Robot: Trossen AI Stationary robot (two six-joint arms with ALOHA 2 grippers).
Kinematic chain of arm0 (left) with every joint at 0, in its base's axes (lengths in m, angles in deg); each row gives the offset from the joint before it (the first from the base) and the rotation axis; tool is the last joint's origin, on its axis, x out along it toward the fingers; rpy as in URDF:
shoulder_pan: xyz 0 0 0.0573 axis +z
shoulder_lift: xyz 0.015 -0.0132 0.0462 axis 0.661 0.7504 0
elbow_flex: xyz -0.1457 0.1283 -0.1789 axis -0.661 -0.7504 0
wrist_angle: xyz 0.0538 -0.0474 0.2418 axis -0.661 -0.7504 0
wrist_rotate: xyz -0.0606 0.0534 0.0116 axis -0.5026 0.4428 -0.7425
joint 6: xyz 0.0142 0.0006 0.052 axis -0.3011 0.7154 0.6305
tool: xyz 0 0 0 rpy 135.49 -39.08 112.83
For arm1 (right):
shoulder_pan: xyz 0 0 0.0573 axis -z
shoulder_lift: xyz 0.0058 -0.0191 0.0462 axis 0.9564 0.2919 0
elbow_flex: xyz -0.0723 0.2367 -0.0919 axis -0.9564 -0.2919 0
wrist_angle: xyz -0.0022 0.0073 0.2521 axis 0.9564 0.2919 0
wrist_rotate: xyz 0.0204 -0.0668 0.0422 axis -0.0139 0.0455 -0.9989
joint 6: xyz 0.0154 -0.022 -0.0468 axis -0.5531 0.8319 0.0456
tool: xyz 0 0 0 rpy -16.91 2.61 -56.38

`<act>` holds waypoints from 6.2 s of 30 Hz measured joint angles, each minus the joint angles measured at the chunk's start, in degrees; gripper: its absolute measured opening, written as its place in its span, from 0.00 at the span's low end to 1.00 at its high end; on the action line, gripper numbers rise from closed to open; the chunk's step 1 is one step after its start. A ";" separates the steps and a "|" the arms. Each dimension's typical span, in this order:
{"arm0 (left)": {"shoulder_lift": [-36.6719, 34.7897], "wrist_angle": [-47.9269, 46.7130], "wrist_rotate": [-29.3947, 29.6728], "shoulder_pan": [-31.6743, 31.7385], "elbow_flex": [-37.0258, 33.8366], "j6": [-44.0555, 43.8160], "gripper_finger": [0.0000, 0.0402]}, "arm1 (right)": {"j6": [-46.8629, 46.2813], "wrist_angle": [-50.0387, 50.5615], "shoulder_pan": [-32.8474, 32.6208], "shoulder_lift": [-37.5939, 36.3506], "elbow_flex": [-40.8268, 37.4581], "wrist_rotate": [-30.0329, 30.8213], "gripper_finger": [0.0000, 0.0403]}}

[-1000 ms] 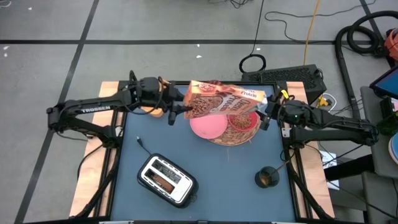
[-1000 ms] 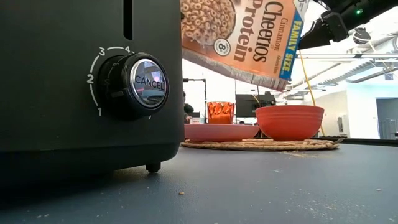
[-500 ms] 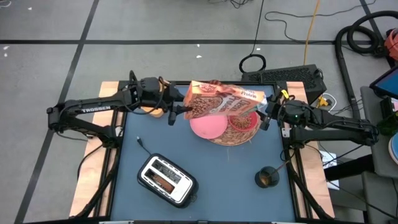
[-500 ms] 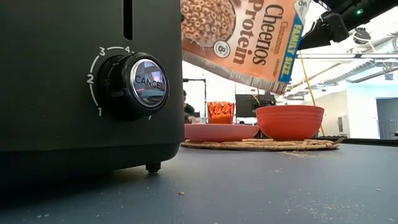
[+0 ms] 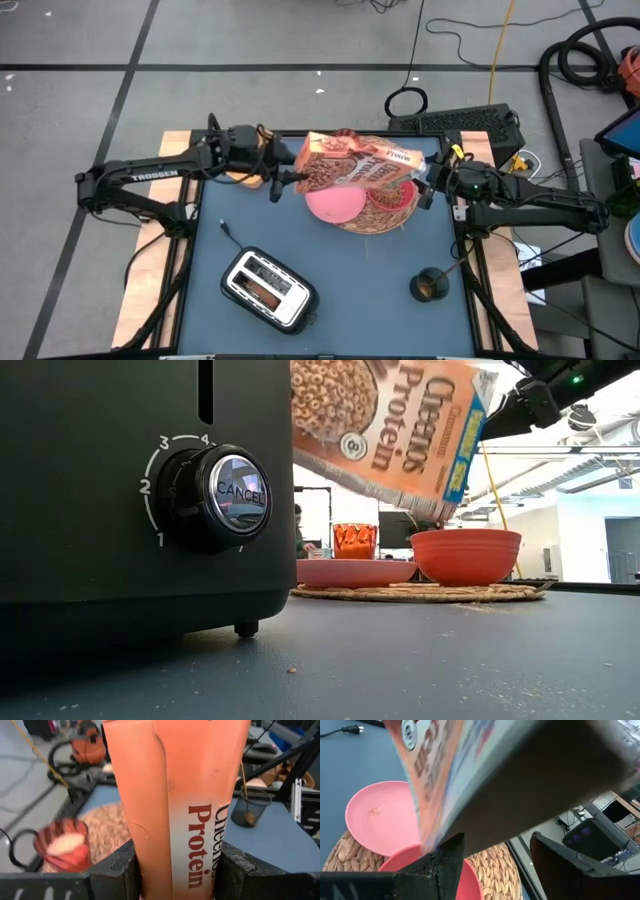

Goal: Arrange a breakfast setting
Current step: Pour the cereal from the cereal box into the red bowl

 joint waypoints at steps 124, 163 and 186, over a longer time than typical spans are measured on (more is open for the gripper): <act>0.02 0.05 -0.12 -0.54 0.00 -0.34 0.44 | 0.50 -0.79 0.00 -0.04 0.02 -0.02 0.53; -1.80 -0.14 0.34 -0.58 0.22 0.81 0.44 | 0.50 -0.83 -0.02 -0.04 0.02 -0.05 0.53; 0.09 -0.66 0.42 -0.63 0.11 -0.18 0.44 | 0.50 -0.79 -0.02 -0.04 0.02 -0.07 0.53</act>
